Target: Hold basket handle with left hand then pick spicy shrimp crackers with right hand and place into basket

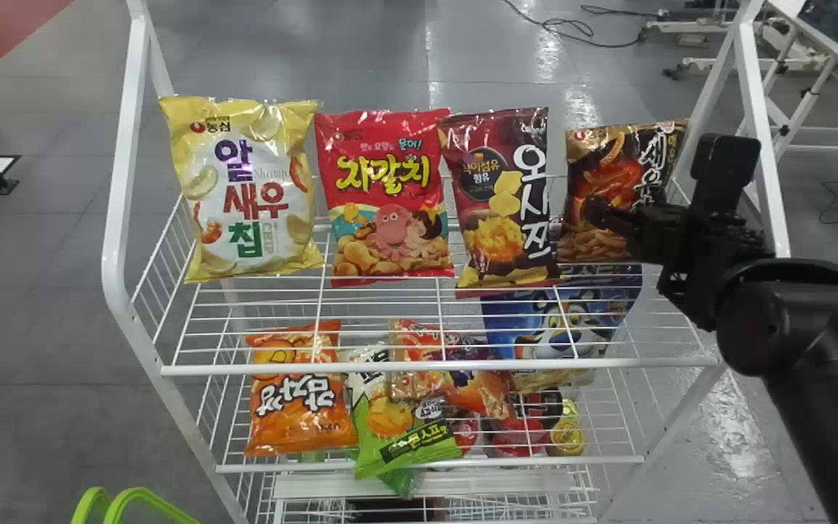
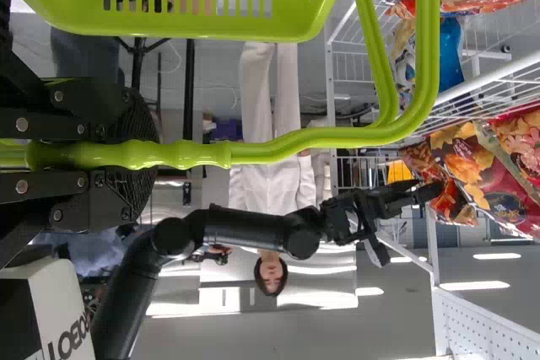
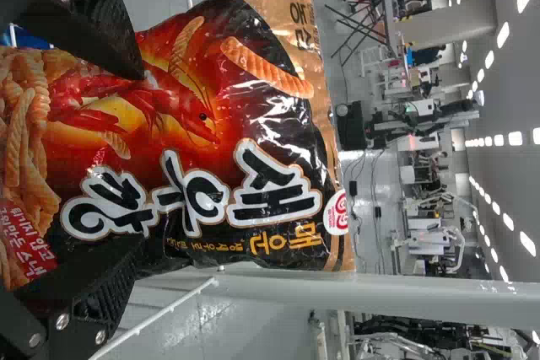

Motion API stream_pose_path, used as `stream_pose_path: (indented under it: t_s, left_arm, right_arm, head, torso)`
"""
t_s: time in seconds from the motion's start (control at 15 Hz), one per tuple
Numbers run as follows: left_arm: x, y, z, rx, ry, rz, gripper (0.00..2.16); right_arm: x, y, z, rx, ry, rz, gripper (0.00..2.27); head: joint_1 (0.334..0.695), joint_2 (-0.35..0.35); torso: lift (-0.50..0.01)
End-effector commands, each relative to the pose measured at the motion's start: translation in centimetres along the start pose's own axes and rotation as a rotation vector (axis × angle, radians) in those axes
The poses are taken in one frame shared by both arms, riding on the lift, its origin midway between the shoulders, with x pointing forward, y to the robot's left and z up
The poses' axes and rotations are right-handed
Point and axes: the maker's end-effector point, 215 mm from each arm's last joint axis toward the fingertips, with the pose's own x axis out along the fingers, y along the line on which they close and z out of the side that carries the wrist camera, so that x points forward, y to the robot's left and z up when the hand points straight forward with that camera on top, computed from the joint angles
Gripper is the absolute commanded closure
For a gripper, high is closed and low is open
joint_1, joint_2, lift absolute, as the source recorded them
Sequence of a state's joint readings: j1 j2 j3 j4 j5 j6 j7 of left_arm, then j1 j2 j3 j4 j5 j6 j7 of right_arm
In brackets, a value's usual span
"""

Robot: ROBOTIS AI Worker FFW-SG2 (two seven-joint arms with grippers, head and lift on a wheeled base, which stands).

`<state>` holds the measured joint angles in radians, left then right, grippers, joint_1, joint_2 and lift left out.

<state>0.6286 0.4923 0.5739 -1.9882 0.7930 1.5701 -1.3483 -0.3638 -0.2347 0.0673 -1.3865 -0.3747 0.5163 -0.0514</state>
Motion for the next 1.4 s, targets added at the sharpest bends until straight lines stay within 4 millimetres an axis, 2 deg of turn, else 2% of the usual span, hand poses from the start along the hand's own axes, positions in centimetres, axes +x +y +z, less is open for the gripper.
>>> stream_pose_path:
  t_s: [0.0, 0.13, 0.2, 0.33, 0.4, 0.53, 1.0, 1.2, 1.33]
  left_arm:
    - [-0.1, 0.1, 0.0, -0.004, -0.002, 0.000, 1.79]
    - [-0.1, 0.2, 0.1, -0.008, -0.007, -0.001, 1.79]
    - [-0.1, 0.2, 0.1, -0.008, -0.007, 0.000, 1.79]
    - [-0.2, 0.2, 0.2, -0.007, -0.007, 0.000, 1.79]
    - [-0.1, 0.2, 0.2, -0.007, -0.007, -0.002, 1.79]
    - [0.1, 0.3, 0.4, -0.010, -0.005, -0.007, 1.79]
    - [0.1, 0.7, 0.8, -0.013, -0.010, -0.003, 1.79]
    - [0.4, 0.6, 0.9, -0.006, 0.000, -0.002, 1.79]
    - [0.7, 0.8, 0.9, -0.004, 0.006, 0.003, 1.79]
  right_arm:
    - [0.1, 0.2, 0.0, 0.007, 0.004, 0.017, 0.54]
    - [-0.2, 0.5, -0.7, 0.013, 0.011, 0.032, 1.25]
    - [-0.5, -0.1, -1.0, 0.025, 0.013, 0.025, 1.66]
    - [-1.7, -0.2, -1.1, 0.032, 0.000, 0.029, 1.99]
    - [-2.2, -0.2, -1.2, 0.028, -0.005, 0.030, 2.02]
    - [-3.0, -0.8, -1.4, 0.002, -0.006, 0.016, 2.23]
    - [-6.9, -0.8, 1.4, -0.030, -0.074, 0.013, 2.24]
    - [-8.8, 0.6, 2.5, -0.050, -0.096, 0.028, 2.24]
    - [-9.6, 1.3, 1.9, -0.055, -0.060, 0.028, 2.24]
  head:
    - [0.695, -0.029]
    - [0.695, -0.027]
    - [0.695, -0.023]
    - [0.695, -0.023]
    - [0.695, -0.025]
    - [0.695, -0.027]
    - [0.695, -0.043]
    - [0.695, -0.043]
    - [0.695, -0.036]
  torso:
    - [-0.037]
    - [-0.037]
    - [-0.037]
    - [-0.037]
    - [-0.037]
    - [-0.037]
    - [-0.037]
    - [-0.037]
    - [-0.037]
